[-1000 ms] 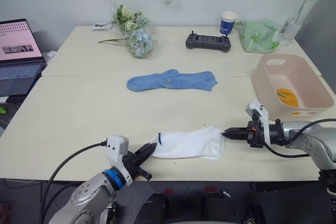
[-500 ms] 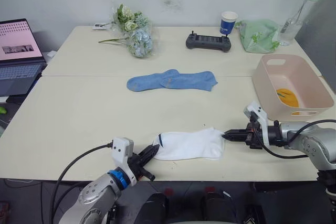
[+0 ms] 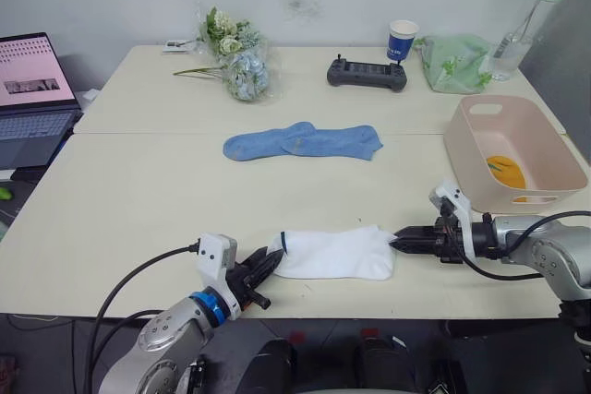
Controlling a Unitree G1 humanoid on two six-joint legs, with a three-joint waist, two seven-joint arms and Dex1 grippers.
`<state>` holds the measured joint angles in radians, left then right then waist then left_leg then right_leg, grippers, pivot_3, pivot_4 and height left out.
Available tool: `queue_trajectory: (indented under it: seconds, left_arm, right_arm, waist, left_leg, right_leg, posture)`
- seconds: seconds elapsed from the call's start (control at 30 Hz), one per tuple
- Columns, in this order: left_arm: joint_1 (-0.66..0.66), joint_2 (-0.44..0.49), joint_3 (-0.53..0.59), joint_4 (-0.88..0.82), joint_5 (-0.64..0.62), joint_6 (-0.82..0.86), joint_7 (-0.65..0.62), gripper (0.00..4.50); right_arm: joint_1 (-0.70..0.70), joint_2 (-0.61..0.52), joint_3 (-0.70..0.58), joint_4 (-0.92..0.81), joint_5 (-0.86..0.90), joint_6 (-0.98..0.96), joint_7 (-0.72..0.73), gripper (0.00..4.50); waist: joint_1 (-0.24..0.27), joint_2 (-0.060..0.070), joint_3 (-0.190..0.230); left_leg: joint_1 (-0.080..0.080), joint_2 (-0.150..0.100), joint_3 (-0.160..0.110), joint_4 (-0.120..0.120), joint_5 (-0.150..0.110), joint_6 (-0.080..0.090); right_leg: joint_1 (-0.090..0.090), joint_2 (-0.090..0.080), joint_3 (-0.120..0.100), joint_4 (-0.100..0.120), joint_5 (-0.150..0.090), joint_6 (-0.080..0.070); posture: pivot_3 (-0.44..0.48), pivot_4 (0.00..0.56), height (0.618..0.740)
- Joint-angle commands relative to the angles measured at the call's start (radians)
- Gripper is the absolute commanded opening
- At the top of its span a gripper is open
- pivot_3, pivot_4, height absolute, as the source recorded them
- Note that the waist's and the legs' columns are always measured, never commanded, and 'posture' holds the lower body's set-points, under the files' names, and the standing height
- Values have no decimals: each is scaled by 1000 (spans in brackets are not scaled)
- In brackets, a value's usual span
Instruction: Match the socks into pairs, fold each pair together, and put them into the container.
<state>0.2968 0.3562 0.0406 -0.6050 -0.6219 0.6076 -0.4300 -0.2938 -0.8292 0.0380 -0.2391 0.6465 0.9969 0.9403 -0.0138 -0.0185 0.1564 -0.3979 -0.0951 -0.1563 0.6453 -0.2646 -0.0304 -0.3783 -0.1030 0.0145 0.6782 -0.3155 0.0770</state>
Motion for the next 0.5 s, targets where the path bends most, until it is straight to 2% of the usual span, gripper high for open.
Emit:
queue_trajectory:
  seconds: [0.03, 0.17, 0.27, 0.33, 0.37, 0.5]
  left_arm:
    - [2, 46, 72, -85, -65, 37, 1, 2265]
    - [-12, 164, 209, -105, -122, 72, -29, 3564]
    - [-47, 261, 214, -81, -55, 21, -101, 4471]
    - [-108, 296, 150, -58, 14, -46, -149, 4500]
    - [-143, 306, 105, -43, 61, -86, -170, 4368]
    - [-288, 277, -71, 37, 190, -177, -213, 3231]
  right_arm:
    - [8, -28, -54, -36, -18, -110, 45, 2442]
    - [-7, -36, -64, -65, -60, -239, 63, 2442]
    - [-31, -9, -28, -82, -100, -337, 76, 2442]
    - [-36, 35, 15, -93, -141, -411, 69, 2063]
    - [-34, 60, 36, -99, -162, -443, 60, 1817]
    - [-4, 126, 129, -113, -257, -531, 36, 397]
  waist:
    - [0, 0, 0]
    - [-2, 0, 0]
    - [-2, 0, 0]
    - [-1, 0, 0]
    - [-1, 0, 0]
    - [0, 0, 0]
  left_leg:
    - [0, 0, 0, 0, 0, 0]
    - [0, 0, 0, 0, 0, 0]
    - [0, 1, 0, 0, 1, -2]
    - [0, 0, 0, 0, 1, -2]
    - [0, 0, 0, 0, 1, -2]
    - [0, 0, -1, 0, 1, -3]
  right_leg:
    - [0, 0, 0, 0, 0, 0]
    - [0, 0, 0, 0, 0, 0]
    - [0, 1, 0, 0, 0, 0]
    - [0, 1, 0, 0, 0, 0]
    - [0, 1, 0, 0, 0, 0]
    - [0, 0, -1, -1, 0, 0]
  posture:
    - [0, 150, 740]
    - [0, 150, 740]
    - [0, 150, 740]
    - [0, 150, 740]
    - [0, 150, 740]
    - [0, 150, 740]
